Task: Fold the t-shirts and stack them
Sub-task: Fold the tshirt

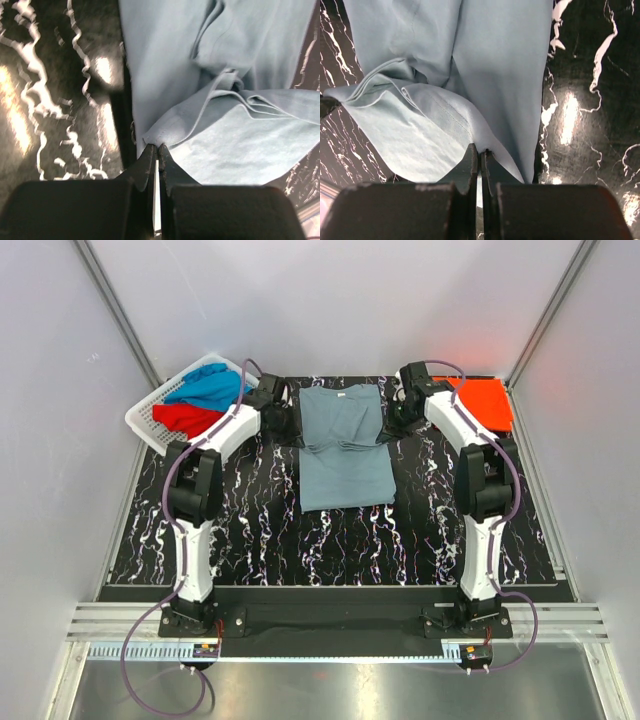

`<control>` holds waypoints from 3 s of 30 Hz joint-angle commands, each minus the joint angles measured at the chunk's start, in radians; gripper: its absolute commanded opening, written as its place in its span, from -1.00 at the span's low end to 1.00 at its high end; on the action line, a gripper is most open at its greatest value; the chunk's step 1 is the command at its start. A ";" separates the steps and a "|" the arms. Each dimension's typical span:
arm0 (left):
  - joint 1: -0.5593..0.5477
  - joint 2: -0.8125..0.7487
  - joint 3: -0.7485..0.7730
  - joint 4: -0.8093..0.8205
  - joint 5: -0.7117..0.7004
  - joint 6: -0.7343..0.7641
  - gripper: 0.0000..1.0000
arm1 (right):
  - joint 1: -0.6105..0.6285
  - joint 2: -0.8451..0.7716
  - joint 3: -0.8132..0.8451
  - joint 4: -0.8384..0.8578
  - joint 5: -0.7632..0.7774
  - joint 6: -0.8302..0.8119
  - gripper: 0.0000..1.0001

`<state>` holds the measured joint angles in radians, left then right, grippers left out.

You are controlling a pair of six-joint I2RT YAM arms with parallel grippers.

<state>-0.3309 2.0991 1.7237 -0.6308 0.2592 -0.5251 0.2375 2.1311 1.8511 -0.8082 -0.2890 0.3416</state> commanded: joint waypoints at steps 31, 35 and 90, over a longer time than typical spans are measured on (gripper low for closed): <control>0.049 -0.106 -0.145 0.336 0.118 0.007 -0.02 | -0.078 0.034 0.076 -0.072 -0.015 -0.118 0.01; 0.035 -0.054 -0.144 0.371 0.213 0.008 -0.20 | -0.076 -0.045 -0.039 -0.030 -0.055 -0.113 -0.13; -0.016 -0.329 -0.773 0.596 0.324 0.000 0.17 | -0.118 -0.283 -0.711 0.363 -0.297 -0.126 0.14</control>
<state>-0.3328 1.7599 0.9546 -0.1326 0.5503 -0.5175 0.1253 1.9102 1.1709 -0.4622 -0.5915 0.1799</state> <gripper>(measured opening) 0.590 0.553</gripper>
